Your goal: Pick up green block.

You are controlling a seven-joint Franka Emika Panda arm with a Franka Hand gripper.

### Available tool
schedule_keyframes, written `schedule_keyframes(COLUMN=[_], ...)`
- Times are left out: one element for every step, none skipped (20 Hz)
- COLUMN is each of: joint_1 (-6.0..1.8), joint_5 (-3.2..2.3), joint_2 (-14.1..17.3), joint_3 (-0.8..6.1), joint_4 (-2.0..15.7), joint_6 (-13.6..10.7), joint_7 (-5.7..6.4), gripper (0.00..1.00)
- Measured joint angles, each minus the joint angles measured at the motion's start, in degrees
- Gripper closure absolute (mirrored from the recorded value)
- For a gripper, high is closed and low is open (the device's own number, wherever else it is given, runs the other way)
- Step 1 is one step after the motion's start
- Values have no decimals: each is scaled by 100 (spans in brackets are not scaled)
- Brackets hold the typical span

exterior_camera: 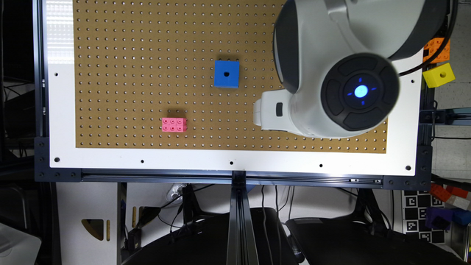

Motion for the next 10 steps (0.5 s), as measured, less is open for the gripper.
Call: schedule_keyframes(joint_1=[3, 7, 20, 39, 72, 115, 144, 165, 172, 172], joint_5=[0, 0, 0, 0, 0, -1, -1, -4, -8, -13], joint_2=[7, 7, 7, 9, 10, 15, 20, 46, 94, 182], joint_3=[4, 13, 26, 41, 55, 73, 74, 74, 73, 73], joint_4=[14, 24, 35, 50, 70, 92, 100, 102, 106, 114], joint_6=[0, 0, 0, 0, -1, -1, -1, 1, 21, 83], joint_7=[2, 7, 23, 50, 96, 152, 181, 206, 213, 213], gripper=[0, 0, 0, 0, 0, 0, 0, 0, 0, 0])
